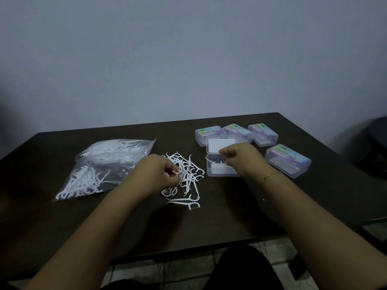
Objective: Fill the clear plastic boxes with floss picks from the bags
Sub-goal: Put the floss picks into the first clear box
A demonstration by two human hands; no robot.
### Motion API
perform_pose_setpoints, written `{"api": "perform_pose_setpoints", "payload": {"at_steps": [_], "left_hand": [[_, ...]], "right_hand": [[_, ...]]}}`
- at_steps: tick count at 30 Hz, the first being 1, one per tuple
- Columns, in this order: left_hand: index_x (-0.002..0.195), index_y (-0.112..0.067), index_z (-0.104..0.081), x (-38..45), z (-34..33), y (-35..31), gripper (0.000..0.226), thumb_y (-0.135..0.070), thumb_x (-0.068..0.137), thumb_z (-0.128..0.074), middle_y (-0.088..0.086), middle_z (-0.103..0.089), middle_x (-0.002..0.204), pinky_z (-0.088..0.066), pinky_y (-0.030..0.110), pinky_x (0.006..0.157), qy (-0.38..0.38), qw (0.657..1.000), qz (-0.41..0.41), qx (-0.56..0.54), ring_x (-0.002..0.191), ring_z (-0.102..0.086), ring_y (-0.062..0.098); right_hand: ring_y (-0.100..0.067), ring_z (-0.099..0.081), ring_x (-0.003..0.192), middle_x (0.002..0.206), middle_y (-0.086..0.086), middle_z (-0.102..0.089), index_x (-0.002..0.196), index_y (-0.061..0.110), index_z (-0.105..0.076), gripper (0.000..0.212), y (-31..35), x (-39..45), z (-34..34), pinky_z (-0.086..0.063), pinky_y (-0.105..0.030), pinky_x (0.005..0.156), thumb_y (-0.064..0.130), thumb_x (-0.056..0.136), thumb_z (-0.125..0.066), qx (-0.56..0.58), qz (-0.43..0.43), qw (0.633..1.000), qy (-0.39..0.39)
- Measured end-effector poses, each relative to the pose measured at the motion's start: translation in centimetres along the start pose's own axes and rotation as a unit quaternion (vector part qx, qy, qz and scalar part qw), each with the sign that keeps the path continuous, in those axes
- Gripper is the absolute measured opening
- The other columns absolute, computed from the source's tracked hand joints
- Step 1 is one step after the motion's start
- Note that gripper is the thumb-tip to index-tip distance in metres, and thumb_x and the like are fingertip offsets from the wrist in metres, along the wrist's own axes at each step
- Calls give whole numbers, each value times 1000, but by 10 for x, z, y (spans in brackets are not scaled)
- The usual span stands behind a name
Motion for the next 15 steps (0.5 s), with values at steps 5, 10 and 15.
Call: {"api": "perform_pose_setpoints", "payload": {"at_steps": [5, 10, 15], "left_hand": [[99, -19, -72, 18, 0, -26, 14, -22, 87, -67, -15, -60, 71, -39, 7, 55, -26, 999, -45, -11, 64, -55, 0], [107, -20, -73, 52, -7, -65, 21, -24, 90, -60, 2, -70, 89, -37, 19, 59, -31, 990, -118, 70, 74, -58, 14], [122, -20, -65, 85, -28, -85, 32, -21, 92, -54, 5, -70, 98, -39, 22, 71, 40, 974, -151, 165, 81, -56, 17]], "right_hand": [[-13, -53, 114, 129, -3, -57, 119, 17, -63, 27, -25, -14, -3, -43, -21, 95, 10, 96, -51, 123, 23, 972, -199], [-2, -48, 91, 109, -5, -61, 102, 10, -67, 21, -47, -24, -6, -35, -1, 70, 4, 94, -48, 168, 28, 935, -310], [-2, -47, 90, 109, -5, -58, 101, 9, -66, 21, -53, -18, -7, -34, -1, 67, 5, 95, -47, 169, 4, 943, -287]]}}
Point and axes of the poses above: each hand's wrist, its own x-axis towards the middle knuckle, its own z-axis out of the back of the hand, y = z × x, the point moved 3 cm from there along x, towards the middle knuckle
